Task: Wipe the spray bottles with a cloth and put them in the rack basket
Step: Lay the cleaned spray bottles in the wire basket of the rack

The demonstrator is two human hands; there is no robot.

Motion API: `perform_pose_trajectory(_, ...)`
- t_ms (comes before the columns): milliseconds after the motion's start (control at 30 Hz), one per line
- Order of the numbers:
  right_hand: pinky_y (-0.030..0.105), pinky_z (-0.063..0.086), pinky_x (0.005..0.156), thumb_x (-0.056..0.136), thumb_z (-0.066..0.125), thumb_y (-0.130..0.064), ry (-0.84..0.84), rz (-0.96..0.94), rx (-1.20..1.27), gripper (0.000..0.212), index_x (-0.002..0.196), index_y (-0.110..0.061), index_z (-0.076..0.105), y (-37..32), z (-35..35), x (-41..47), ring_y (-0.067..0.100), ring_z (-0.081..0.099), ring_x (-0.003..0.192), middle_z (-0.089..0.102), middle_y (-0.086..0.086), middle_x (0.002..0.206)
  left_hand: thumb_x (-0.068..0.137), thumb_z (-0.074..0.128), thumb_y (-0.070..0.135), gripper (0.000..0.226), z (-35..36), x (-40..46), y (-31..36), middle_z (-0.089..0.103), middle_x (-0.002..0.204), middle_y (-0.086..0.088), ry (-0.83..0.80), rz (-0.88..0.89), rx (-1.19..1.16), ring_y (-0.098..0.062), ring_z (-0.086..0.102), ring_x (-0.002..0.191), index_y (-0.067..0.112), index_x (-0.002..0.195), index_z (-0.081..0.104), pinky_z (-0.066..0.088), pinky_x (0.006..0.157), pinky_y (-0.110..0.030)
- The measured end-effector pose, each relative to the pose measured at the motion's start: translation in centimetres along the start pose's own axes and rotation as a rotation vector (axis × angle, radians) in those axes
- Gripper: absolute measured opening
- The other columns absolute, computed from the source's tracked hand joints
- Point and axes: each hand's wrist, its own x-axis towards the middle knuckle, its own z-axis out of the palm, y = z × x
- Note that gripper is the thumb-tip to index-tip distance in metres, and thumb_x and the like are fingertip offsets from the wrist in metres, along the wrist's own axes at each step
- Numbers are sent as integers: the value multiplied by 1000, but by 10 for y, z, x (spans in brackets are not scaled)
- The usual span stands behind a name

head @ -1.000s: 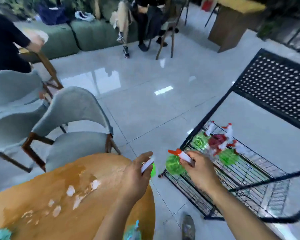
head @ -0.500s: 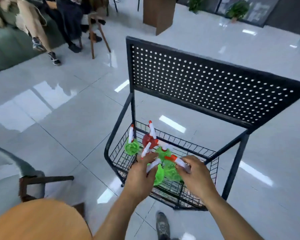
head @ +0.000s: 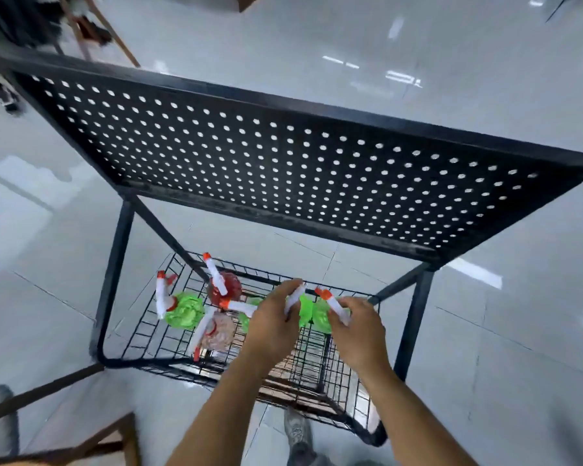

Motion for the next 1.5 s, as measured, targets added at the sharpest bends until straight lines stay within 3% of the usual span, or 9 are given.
perform_pose_trajectory(100,9,34,66,101,68,-23,2,16,36,13,111,-18,72,3,12,13,11,53,88,59,-6,102,109,54,14,43,1,17,-1,66,143,-6,12,-34,13,-26,64,128,19,152,55,51,111,-40)
perform_pose_trajectory(200,29,34,66,100,67,-25,-7,56,25,13,109,-16,71,6,25,29,13,53,85,59,-5,101,109,55,13,45,2,33,-6,63,148,-2,20,-55,75,-25,60,133,22,153,53,47,110,-36)
perform_pose_trajectory(400,31,34,72,100,68,-25,-71,79,21,19,116,-17,72,10,40,43,12,53,88,63,-4,108,109,54,12,47,4,42,-18,60,151,-1,-13,-151,85,-22,56,138,26,154,51,38,105,-24)
perform_pose_trajectory(567,30,38,73,100,68,-31,-99,64,-2,28,127,-24,68,6,38,41,10,55,90,61,-8,119,104,64,20,50,-2,41,-19,67,141,2,27,-116,125,-22,64,127,27,152,52,54,104,-37)
perform_pose_trajectory(733,33,51,83,98,71,-42,-89,16,-75,42,137,-31,61,6,24,33,14,61,112,54,-12,134,102,70,25,54,-16,32,-8,63,146,0,66,-67,154,-23,55,135,23,154,52,48,113,-45)
perform_pose_trajectory(900,26,36,94,96,75,-32,-10,-147,-20,44,137,-27,62,-8,4,13,5,45,119,49,-17,129,103,69,26,53,-37,2,2,62,148,0,150,-24,116,-22,55,136,22,153,54,47,114,-41)
perform_pose_trajectory(1067,16,46,91,94,78,-28,-75,-444,172,32,124,-32,67,-54,5,-17,1,58,113,58,-19,124,101,71,24,45,-72,-51,3,68,136,6,302,41,43,-16,64,123,25,145,60,54,104,-40)
perform_pose_trajectory(1233,11,46,89,92,79,-28,-250,-684,178,30,120,-31,69,-123,49,-67,-3,61,109,62,-20,121,101,70,19,39,-126,-131,-26,66,121,29,502,-36,-72,11,60,111,43,130,59,45,84,-5)
perform_pose_trajectory(1500,17,49,85,90,82,-26,-563,-986,90,32,118,-33,69,-204,177,-222,-4,60,103,58,-22,115,105,66,32,46,-194,-337,-133,61,131,23,881,-262,-155,6,55,115,38,148,51,48,93,-17)
